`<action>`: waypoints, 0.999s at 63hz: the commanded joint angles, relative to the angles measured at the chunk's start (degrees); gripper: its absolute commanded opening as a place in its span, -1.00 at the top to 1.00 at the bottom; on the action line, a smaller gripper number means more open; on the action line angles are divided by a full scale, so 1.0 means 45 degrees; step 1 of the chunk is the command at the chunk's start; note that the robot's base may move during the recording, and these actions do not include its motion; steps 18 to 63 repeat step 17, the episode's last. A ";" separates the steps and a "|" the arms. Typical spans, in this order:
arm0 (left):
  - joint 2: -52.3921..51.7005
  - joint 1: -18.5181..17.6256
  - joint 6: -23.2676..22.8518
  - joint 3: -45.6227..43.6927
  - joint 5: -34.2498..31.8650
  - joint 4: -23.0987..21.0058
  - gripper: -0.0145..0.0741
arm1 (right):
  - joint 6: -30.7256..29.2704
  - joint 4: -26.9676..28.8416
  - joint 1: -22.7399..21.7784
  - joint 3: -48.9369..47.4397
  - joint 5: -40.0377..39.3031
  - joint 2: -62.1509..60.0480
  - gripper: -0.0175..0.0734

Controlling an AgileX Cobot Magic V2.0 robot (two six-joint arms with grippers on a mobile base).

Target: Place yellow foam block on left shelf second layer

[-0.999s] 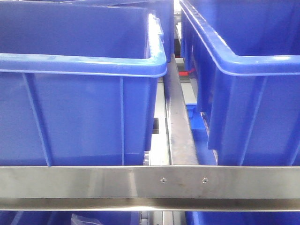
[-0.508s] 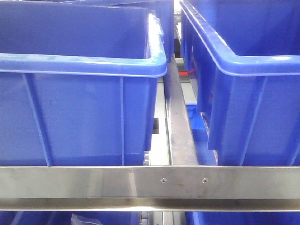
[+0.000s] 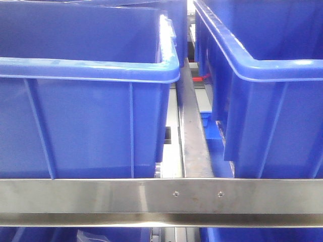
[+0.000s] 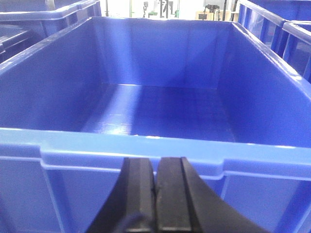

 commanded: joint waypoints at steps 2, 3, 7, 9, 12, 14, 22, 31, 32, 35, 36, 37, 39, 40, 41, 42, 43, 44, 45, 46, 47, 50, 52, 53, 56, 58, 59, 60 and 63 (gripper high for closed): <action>0.0163 -0.0067 -0.0041 0.0341 -0.1046 -0.0072 0.39 | -0.0171 -0.0108 -0.0010 -0.0286 -0.1197 -0.0253 0.55; 0.0163 -0.0067 -0.0041 0.0341 -0.1046 0.0000 0.39 | -0.0171 -0.0108 -0.0010 -0.0286 -0.1197 -0.0253 0.55; 0.0163 -0.0067 -0.0041 0.0341 -0.1046 -0.0072 0.39 | -0.0171 -0.0108 -0.0010 -0.0286 -0.1197 -0.0253 0.55; 0.0163 -0.0067 -0.0041 0.0341 -0.1046 -0.0072 0.39 | -0.0171 -0.0108 -0.0010 -0.0286 -0.1197 -0.0253 0.55; 0.0163 -0.0067 -0.0041 0.0341 -0.1046 -0.0072 0.39 | -0.0171 -0.0108 -0.0010 -0.0286 -0.1197 -0.0253 0.55; 0.0163 -0.0067 -0.0041 0.0341 -0.1046 -0.0072 0.39 | -0.0171 -0.0108 -0.0010 -0.0286 -0.1197 -0.0253 0.55; 0.0163 -0.0067 -0.0041 0.0341 -0.1046 0.0000 0.39 | -0.0171 -0.0108 -0.0010 -0.0286 -0.1197 -0.0253 0.55; 0.0163 -0.0067 -0.0041 0.0341 -0.1046 0.0000 0.39 | -0.0171 -0.0108 -0.0010 -0.0286 -0.1197 -0.0253 0.55; 0.0163 -0.0067 -0.0041 0.0341 -0.1046 0.0000 0.39 | -0.0171 -0.0108 -0.0010 -0.0286 -0.1197 -0.0253 0.55; 0.0163 -0.0067 -0.0041 0.0341 -0.1046 0.0000 0.39 | -0.0171 -0.0108 -0.0010 -0.0286 -0.1197 -0.0253 0.55; 0.0163 -0.0067 -0.0041 0.0341 -0.1046 0.0000 0.39 | -0.0171 -0.0108 -0.0010 -0.0286 -0.1197 -0.0253 0.55; 0.0163 -0.0067 -0.0041 0.0341 -0.1046 0.0000 0.39 | -0.0171 -0.0108 -0.0010 -0.0286 -0.1197 -0.0253 0.55; 0.0163 -0.0067 -0.0041 0.0341 -0.1046 0.0000 0.39 | -0.0171 -0.0108 -0.0010 -0.0286 -0.1197 -0.0253 0.55; 0.0163 -0.0067 -0.0041 0.0341 -0.1046 0.0000 0.39 | -0.0171 -0.0108 -0.0010 -0.0286 -0.1197 -0.0253 0.55; 0.0163 -0.0067 -0.0041 0.0341 -0.1046 0.0000 0.39 | -0.0171 -0.0108 -0.0010 -0.0286 -0.1197 -0.0253 0.55; 0.0163 -0.0067 -0.0041 0.0341 -0.1046 0.0000 0.39 | -0.0171 -0.0108 -0.0010 -0.0286 -0.1197 -0.0253 0.55; 0.0163 -0.0067 -0.0041 0.0341 -0.1046 0.0000 0.39 | -0.0171 -0.0108 -0.0010 -0.0286 -0.1197 -0.0253 0.55; 0.0163 -0.0067 -0.0041 0.0341 -0.1046 0.0000 0.39 | -0.0171 -0.0108 -0.0010 -0.0286 -0.1197 -0.0253 0.55; 0.0163 -0.0067 -0.0041 0.0341 -0.1046 0.0000 0.39 | -0.0171 -0.0108 -0.0010 -0.0286 -0.1197 -0.0253 0.55; 0.0163 -0.0067 -0.0041 0.0341 -0.1046 0.0000 0.39 | -0.0171 -0.0108 -0.0010 -0.0286 -0.1197 -0.0253 0.55; 0.0163 -0.0067 -0.0041 0.0341 -0.1046 0.0000 0.39 | -0.0171 -0.0108 -0.0010 -0.0286 -0.1197 -0.0253 0.55; 0.0163 -0.0067 -0.0041 0.0341 -0.1046 0.0000 0.39 | -0.0171 -0.0108 -0.0010 -0.0286 -0.1197 -0.0253 0.55; 0.0163 -0.0067 -0.0041 0.0341 -0.1046 0.0000 0.39 | -0.0171 -0.0108 -0.0010 -0.0286 -0.1197 -0.0253 0.55; 0.0163 -0.0067 -0.0041 0.0341 -0.1046 0.0000 0.39 | -0.0171 -0.0108 -0.0010 -0.0286 -0.1197 -0.0253 0.55; 0.0163 -0.0067 -0.0041 0.0341 -0.1046 0.0000 0.39 | -0.0171 -0.0108 -0.0010 -0.0286 -0.1197 -0.0253 0.55; 0.0163 -0.0067 -0.0041 0.0341 -0.1046 0.0000 0.39 | -0.0171 -0.0108 -0.0010 -0.0286 -0.1197 -0.0253 0.55; 0.0163 -0.0067 -0.0041 0.0341 -0.1046 0.0000 0.39 | -0.0171 -0.0108 -0.0010 -0.0286 -0.1197 -0.0253 0.55; 0.0163 -0.0067 -0.0041 0.0341 -0.1046 0.0000 0.39 | -0.0171 -0.0108 -0.0010 -0.0286 -0.1197 -0.0253 0.55; 0.0163 -0.0067 -0.0041 0.0341 -0.1046 0.0000 0.39 | -0.0171 -0.0108 -0.0010 -0.0286 -0.1197 -0.0253 0.55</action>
